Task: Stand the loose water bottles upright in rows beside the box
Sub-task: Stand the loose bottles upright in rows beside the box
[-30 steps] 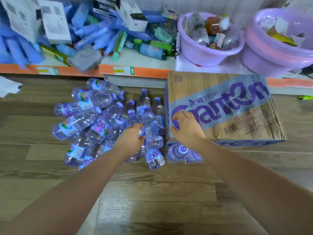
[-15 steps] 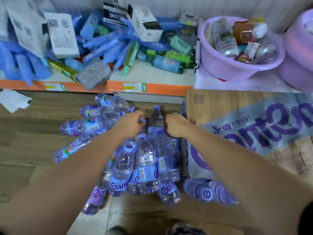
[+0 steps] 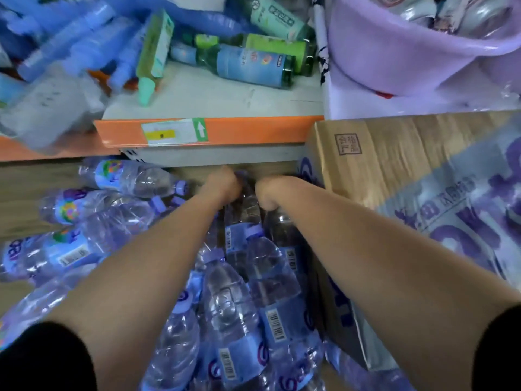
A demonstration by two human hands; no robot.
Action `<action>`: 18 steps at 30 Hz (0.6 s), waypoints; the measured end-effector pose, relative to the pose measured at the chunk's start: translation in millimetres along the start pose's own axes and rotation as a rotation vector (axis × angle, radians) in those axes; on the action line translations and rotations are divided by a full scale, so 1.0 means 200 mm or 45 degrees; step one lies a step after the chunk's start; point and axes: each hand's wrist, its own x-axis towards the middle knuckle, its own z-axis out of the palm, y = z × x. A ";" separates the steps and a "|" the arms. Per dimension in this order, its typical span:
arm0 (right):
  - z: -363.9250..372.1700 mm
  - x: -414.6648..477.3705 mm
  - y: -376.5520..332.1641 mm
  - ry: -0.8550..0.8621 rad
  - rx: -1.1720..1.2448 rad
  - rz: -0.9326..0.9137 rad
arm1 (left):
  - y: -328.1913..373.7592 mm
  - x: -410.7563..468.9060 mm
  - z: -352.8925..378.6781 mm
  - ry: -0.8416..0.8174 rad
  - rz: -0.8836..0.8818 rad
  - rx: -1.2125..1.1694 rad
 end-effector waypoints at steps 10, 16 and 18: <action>0.02 0.07 0.02 -0.042 -0.037 0.030 | -0.02 -0.04 -0.02 0.098 -0.195 -0.589; -0.03 -0.07 0.00 -0.031 -0.051 -0.003 | -0.01 -0.15 -0.12 0.166 -0.002 -0.386; -0.05 -0.11 -0.01 0.013 -0.144 0.037 | 0.00 -0.19 -0.12 0.257 0.034 -0.292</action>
